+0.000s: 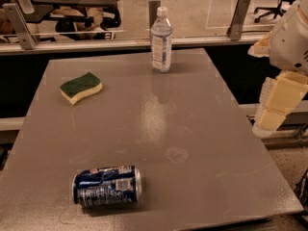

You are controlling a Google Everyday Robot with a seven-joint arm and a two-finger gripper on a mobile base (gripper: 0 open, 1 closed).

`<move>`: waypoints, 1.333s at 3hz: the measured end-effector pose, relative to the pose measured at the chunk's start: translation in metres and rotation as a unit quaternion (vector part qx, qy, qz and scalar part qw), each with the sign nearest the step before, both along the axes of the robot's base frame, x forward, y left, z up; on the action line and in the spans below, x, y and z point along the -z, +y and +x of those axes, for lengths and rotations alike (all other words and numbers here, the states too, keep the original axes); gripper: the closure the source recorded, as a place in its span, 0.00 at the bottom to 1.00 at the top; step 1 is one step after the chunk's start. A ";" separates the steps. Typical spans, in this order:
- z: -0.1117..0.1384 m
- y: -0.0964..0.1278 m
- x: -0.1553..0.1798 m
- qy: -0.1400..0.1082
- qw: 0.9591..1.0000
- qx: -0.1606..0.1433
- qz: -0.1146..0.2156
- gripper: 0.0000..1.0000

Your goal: Place pepsi can upright

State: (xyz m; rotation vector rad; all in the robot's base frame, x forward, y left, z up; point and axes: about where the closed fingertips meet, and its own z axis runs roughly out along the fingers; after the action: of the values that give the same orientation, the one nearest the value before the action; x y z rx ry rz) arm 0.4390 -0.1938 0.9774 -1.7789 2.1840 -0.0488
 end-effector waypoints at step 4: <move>-0.043 0.180 0.030 0.060 0.978 -0.200 -0.014 0.00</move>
Offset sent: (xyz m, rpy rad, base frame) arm -0.0194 0.1239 -0.0122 0.0336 0.1478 0.3114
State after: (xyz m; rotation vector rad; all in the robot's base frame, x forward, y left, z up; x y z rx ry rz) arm 0.3956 -0.0139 0.9470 -2.2544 1.8651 0.1239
